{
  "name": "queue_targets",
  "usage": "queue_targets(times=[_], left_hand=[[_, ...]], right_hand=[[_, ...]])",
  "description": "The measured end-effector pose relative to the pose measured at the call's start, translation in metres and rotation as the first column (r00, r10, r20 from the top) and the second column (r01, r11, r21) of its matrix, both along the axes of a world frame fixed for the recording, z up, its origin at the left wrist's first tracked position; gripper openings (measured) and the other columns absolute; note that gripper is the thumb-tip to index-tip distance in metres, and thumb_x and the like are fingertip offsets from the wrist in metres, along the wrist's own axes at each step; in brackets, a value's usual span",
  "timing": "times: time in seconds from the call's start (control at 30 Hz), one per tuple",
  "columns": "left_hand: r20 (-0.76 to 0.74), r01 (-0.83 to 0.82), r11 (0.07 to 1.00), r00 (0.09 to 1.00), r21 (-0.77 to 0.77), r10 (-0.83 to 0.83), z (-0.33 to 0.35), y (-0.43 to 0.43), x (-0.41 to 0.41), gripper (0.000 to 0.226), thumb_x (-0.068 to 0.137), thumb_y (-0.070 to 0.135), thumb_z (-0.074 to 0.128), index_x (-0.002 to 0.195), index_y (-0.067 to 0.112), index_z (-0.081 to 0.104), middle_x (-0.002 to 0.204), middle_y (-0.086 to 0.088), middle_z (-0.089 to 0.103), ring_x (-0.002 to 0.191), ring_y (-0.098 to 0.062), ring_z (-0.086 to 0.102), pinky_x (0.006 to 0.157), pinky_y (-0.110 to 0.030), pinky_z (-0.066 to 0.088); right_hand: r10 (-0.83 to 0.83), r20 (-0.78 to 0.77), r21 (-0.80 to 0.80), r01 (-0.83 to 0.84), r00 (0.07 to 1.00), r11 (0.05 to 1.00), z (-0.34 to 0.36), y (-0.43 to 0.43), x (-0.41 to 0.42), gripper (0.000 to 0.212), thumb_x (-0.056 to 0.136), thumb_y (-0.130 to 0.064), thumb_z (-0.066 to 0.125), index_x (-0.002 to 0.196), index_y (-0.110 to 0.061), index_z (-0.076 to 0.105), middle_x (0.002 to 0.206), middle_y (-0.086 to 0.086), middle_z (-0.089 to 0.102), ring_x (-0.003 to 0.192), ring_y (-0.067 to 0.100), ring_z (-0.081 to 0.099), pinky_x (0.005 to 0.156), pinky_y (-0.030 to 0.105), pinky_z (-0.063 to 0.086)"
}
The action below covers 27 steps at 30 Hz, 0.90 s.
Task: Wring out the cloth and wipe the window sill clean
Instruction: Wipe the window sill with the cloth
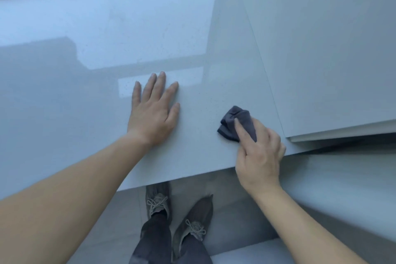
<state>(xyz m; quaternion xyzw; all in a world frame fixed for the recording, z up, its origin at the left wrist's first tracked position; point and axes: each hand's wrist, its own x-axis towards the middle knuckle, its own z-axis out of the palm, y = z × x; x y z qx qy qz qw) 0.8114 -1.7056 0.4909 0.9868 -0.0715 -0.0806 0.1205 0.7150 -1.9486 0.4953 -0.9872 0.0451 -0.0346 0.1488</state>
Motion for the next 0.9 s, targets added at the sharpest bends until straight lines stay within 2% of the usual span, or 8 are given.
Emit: queue_targets(times=[0.07,0.2,0.37,0.5,0.57,0.63,0.77,0.9], left_hand=[[0.000,-0.004,1.000,1.000,-0.026,0.004,0.001,0.000,0.001,0.062,0.096,0.048,0.014,0.155,0.029,0.019,0.166,0.000,0.000,0.152,-0.014,-0.010,0.121,-0.046,-0.011],[-0.032,-0.040,0.989,0.999,-0.144,0.036,0.009,0.000,0.002,0.065,0.094,0.051,0.009,0.152,0.030,0.029,0.166,0.004,0.007,0.151,-0.011,-0.005,0.121,-0.043,-0.010],[0.053,-0.114,0.953,0.990,-0.281,0.134,0.027,0.003,0.023,0.060,0.094,0.051,0.018,0.138,0.025,0.050,0.150,0.003,0.042,0.139,-0.013,0.027,0.120,-0.041,0.008],[0.131,-0.097,0.948,0.981,-0.302,0.142,0.027,0.012,0.081,0.047,0.097,0.042,0.031,0.132,0.020,0.053,0.148,-0.004,0.043,0.136,-0.018,0.028,0.119,-0.045,0.015],[0.143,-0.088,0.946,0.980,-0.311,0.138,0.025,0.018,0.116,0.044,0.097,0.037,0.035,0.133,0.018,0.052,0.151,-0.007,0.039,0.140,-0.021,0.028,0.121,-0.044,0.012],[0.146,-0.062,0.954,0.983,-0.295,0.109,0.020,0.023,0.153,0.046,0.096,0.037,0.034,0.134,0.017,0.050,0.154,-0.008,0.035,0.144,-0.023,0.024,0.122,-0.042,0.007],[0.112,-0.043,0.983,0.992,-0.181,0.064,0.010,0.027,0.226,0.057,0.093,0.046,0.025,0.142,0.021,0.043,0.162,-0.009,0.021,0.151,-0.025,0.007,0.123,-0.043,-0.002],[0.090,-0.039,0.999,0.995,-0.036,0.042,0.000,0.024,0.250,0.067,0.092,0.054,0.015,0.152,0.025,0.026,0.165,-0.007,0.006,0.152,-0.024,-0.006,0.122,-0.046,-0.004]], right_hand=[[-0.046,-0.025,-0.009,0.046,0.999,0.999,0.001,0.013,-0.005,0.060,0.081,-0.016,0.052,0.138,-0.034,0.055,0.143,0.005,0.046,0.112,0.032,0.042,0.088,0.047,0.033],[0.139,-0.084,-0.034,-0.142,0.987,0.989,0.004,0.032,-0.008,0.053,0.088,-0.027,0.052,0.141,-0.033,0.051,0.146,0.004,0.043,0.113,0.029,0.042,0.089,0.045,0.032],[0.140,-0.117,-0.042,-0.146,0.983,0.988,0.006,0.043,0.068,0.056,0.089,-0.024,0.048,0.145,-0.031,0.046,0.150,0.007,0.039,0.117,0.029,0.041,0.091,0.044,0.033],[0.112,-0.086,-0.045,-0.116,0.990,0.992,0.005,0.063,0.169,0.060,0.093,-0.022,0.041,0.151,-0.034,0.032,0.163,0.007,0.012,0.131,0.028,0.025,0.101,0.043,0.023],[0.084,-0.098,-0.062,-0.090,0.992,0.994,0.007,0.072,0.225,0.063,0.095,-0.021,0.039,0.154,-0.034,0.023,0.164,0.004,-0.005,0.138,0.027,0.016,0.107,0.042,0.018],[0.081,-0.067,-0.086,-0.086,0.995,0.993,0.008,0.078,0.276,0.065,0.094,-0.017,0.041,0.154,-0.032,0.021,0.164,0.003,-0.009,0.140,0.028,0.014,0.109,0.042,0.018],[0.196,0.075,0.016,-0.198,0.978,0.980,0.004,0.084,0.362,0.064,0.086,-0.008,0.046,0.145,-0.029,0.043,0.159,0.004,0.022,0.137,0.031,0.027,0.105,0.043,0.027],[0.445,0.198,-0.027,-0.449,0.873,0.893,-0.003,0.090,0.414,0.051,0.083,-0.010,0.049,0.128,-0.029,0.064,0.147,0.005,0.045,0.125,0.032,0.041,0.094,0.040,0.034]])
